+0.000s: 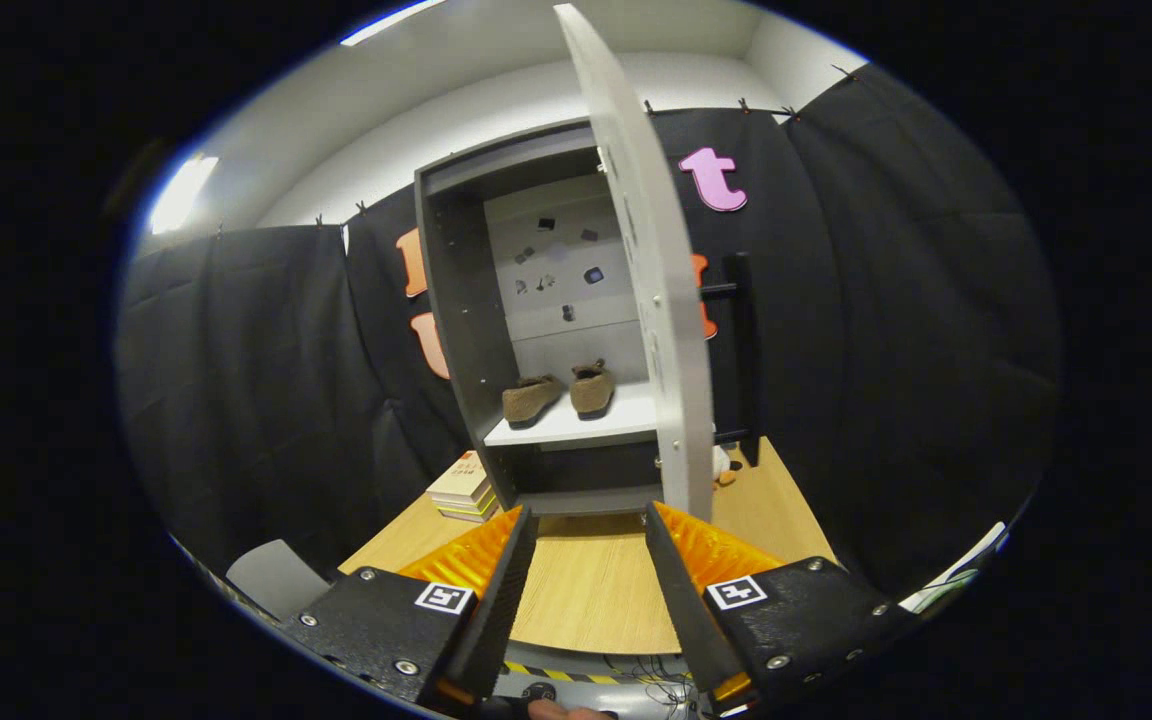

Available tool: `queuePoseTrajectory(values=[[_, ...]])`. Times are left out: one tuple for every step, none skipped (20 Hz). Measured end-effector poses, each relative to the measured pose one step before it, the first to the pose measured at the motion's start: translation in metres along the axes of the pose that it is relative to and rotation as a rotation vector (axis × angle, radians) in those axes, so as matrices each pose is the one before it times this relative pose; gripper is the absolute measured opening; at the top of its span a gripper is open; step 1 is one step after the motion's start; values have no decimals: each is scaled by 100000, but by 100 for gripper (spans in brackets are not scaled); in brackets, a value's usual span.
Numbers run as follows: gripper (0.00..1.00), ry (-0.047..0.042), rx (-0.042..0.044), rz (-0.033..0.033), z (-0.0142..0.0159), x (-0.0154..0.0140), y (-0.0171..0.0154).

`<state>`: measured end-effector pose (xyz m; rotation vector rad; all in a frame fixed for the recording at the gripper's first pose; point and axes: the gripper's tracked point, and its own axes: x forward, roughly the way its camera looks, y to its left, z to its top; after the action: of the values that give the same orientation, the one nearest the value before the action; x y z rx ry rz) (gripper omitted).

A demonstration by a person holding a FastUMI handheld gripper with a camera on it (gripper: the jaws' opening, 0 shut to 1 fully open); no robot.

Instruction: Open the shoe cabinet door, grab the shoes and put them into the shoe cabinet, then close the shoe cabinet door.

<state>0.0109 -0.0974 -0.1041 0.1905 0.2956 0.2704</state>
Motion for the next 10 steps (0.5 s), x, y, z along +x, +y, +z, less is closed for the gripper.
queuePoseTrajectory(values=[[71, -1027, 549, -1452, 403, -293, -1294], [71, -1362, 600, -1472, 481, -116, -1306], [71, -1497, 903, -1067, 625, -76, -1215], [72, -1633, 979, -1291, 596, -285, -1249], [72, -1496, 618, -1204, 551, 126, -1080], [74, -1145, 420, -1052, 364, 365, -887], [74, -896, 315, -1158, 257, 456, -439], [74, -293, 158, -912, 138, 401, -852], [74, -315, -163, -444, 173, 439, -689], [74, -38, -299, 18, 104, 292, -397]])
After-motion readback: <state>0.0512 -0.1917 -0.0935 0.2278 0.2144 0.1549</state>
